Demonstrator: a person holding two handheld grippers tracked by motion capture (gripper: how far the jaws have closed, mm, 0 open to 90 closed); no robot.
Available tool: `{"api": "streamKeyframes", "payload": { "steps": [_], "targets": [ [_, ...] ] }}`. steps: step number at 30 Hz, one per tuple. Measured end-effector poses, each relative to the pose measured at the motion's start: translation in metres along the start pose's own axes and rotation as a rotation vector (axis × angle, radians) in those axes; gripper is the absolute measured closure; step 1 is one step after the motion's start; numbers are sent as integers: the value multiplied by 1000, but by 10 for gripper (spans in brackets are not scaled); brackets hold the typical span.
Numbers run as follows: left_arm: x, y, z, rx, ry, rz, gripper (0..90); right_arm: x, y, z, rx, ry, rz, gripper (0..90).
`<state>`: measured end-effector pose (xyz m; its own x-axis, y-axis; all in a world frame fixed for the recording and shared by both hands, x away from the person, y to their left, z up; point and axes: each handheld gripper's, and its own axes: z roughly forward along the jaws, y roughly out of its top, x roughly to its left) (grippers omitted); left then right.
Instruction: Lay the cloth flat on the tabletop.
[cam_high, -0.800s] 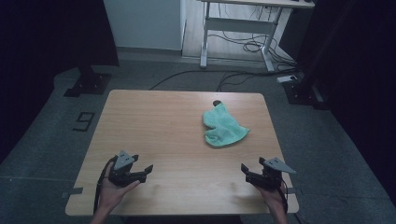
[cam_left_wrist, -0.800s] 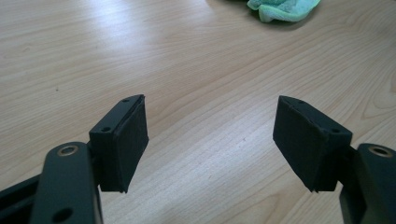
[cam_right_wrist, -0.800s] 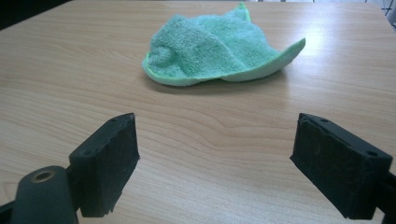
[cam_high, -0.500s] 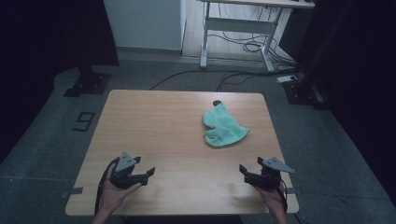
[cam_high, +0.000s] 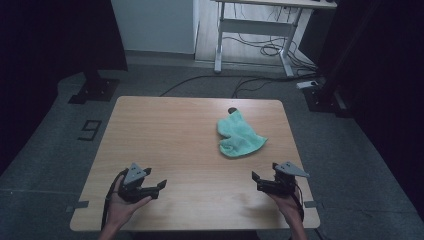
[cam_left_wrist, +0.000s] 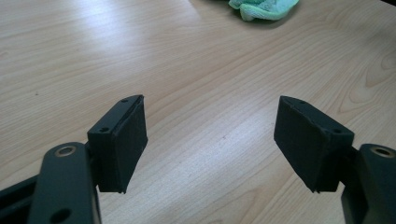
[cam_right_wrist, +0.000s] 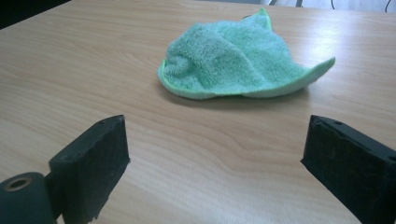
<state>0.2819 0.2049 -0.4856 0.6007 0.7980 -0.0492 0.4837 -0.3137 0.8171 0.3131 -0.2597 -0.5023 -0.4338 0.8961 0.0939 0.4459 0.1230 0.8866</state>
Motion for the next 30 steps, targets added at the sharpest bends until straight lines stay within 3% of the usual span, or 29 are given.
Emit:
{"api": "streamKeyframes", "payload": {
  "steps": [9, 16, 30],
  "targets": [
    [-6, -1, 5, 12, -19, 8, 256, 1, 23, 20, 0, 26, -14, 33],
    [-9, -4, 9, 27, -37, 7, 255, -6, 47, 52, 33, 48, -2, 7],
    [-8, -5, 10, 34, -38, 4, 256, -14, 62, 107, 101, 62, 11, 0]
  ]
}}
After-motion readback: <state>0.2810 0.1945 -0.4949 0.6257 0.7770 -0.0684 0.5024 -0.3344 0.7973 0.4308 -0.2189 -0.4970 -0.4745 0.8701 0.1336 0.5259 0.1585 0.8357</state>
